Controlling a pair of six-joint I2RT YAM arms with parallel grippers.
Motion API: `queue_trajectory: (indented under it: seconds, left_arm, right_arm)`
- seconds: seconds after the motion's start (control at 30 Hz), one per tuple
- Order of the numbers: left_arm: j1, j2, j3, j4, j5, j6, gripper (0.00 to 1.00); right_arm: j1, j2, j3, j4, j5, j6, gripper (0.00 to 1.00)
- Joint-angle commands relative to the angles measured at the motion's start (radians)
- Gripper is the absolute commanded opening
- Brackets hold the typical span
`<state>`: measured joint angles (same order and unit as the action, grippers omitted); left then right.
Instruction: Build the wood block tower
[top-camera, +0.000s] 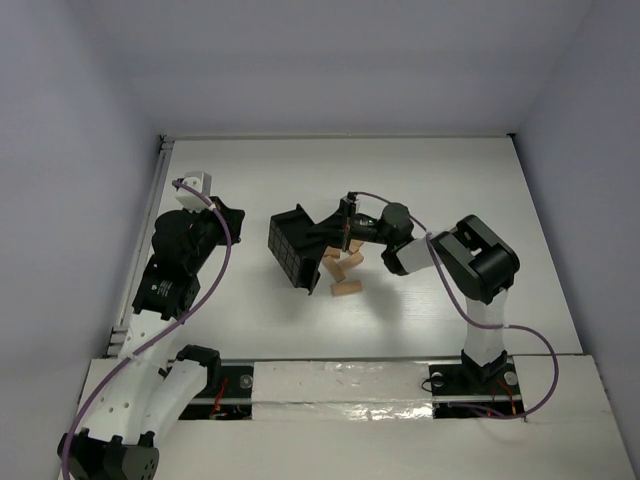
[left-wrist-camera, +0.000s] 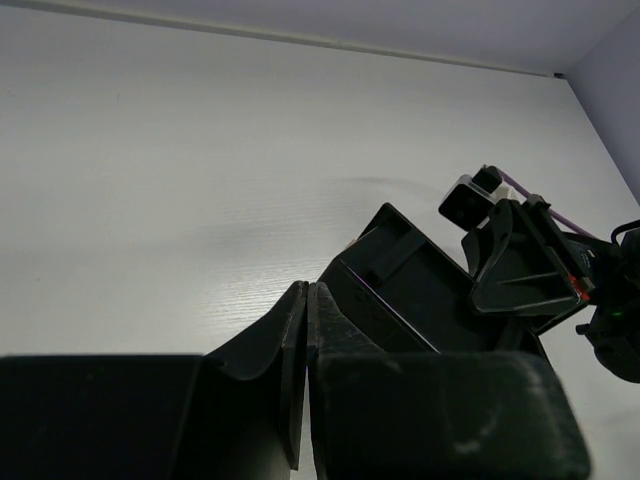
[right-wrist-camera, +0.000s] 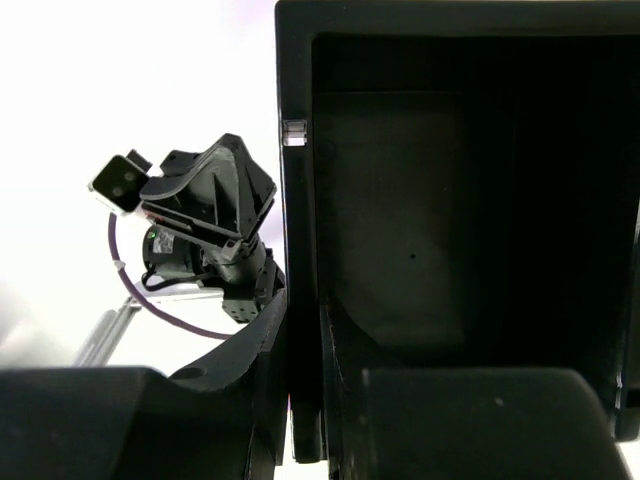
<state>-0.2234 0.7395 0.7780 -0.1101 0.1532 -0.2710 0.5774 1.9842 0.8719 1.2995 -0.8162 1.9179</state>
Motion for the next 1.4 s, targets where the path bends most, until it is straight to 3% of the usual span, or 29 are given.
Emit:
queue_trajectory:
  seconds: [0.0, 0.17, 0.27, 0.3, 0.37, 0.43, 0.67, 0.8, 0.87, 0.9, 0.93, 0.97, 1.0, 1.07, 1.23, 1.37]
  left_arm:
    - [-0.005, -0.012, -0.009, 0.038, 0.005, -0.005, 0.00]
    - [-0.005, -0.011, -0.009, 0.038, 0.006, -0.005, 0.00]
    - [-0.005, -0.017, -0.008, 0.039, 0.006, -0.005, 0.00]
    - [-0.005, -0.019, -0.008, 0.038, 0.006, -0.005, 0.00]
    - [-0.005, -0.022, -0.009, 0.036, 0.005, -0.005, 0.00]
    - [-0.005, -0.026, -0.010, 0.036, 0.005, -0.007, 0.00]
    - [-0.005, -0.058, -0.008, 0.026, -0.014, -0.007, 0.00]
    - [-0.005, -0.094, -0.006, 0.017, -0.023, -0.008, 0.00]
    - [-0.021, -0.104, -0.005, 0.015, -0.029, -0.007, 0.00]
    - [-0.036, -0.120, -0.005, 0.013, -0.027, -0.005, 0.00]
    - [-0.045, -0.129, -0.005, 0.012, -0.030, -0.005, 0.00]
    - [-0.065, -0.140, -0.005, 0.012, -0.032, -0.007, 0.00]
    - [-0.076, -0.159, -0.005, 0.010, -0.033, -0.005, 0.00]
    - [-0.106, -0.190, -0.002, 0.004, -0.046, -0.002, 0.00]
    - [-0.149, -0.249, 0.003, -0.003, -0.092, 0.003, 0.00]
    - [-0.183, -0.287, 0.009, -0.017, -0.144, 0.003, 0.00]
  right_arm:
    - [0.009, 0.024, 0.006, 0.512, -0.012, 0.023, 0.00]
    - [0.009, -0.106, 0.059, 0.474, -0.034, -0.028, 0.00]
    - [0.009, -0.105, 0.030, 0.295, -0.034, -0.160, 0.00]
    - [0.009, -0.082, 0.018, 0.328, -0.035, -0.157, 0.00]
    - [0.009, -0.026, 0.004, 0.504, -0.026, 0.001, 0.00]
    - [0.009, -0.039, 0.033, 0.489, -0.038, -0.005, 0.00]
    - [-0.063, -0.225, 0.122, -0.030, -0.095, -0.325, 0.00]
    - [-0.236, -0.324, 0.040, -0.216, -0.084, -0.427, 0.00]
    - [-0.356, -0.416, 0.033, -0.403, -0.071, -0.599, 0.00]
    - [-0.387, -0.454, 0.085, -0.727, -0.043, -0.711, 0.00]
    - [-0.405, -0.490, 0.143, -0.948, 0.024, -1.001, 0.00]
    - [-0.406, -0.536, 0.215, -1.143, 0.258, -1.143, 0.00]
    - [-0.406, -0.547, 0.287, -1.409, 0.369, -1.265, 0.00]
    - [-0.416, -0.541, 0.399, -1.538, 0.573, -1.446, 0.00]
    - [-0.416, -0.417, 0.600, -1.704, 0.912, -1.551, 0.00]
    - [-0.425, -0.245, 0.746, -1.838, 1.032, -1.646, 0.00]
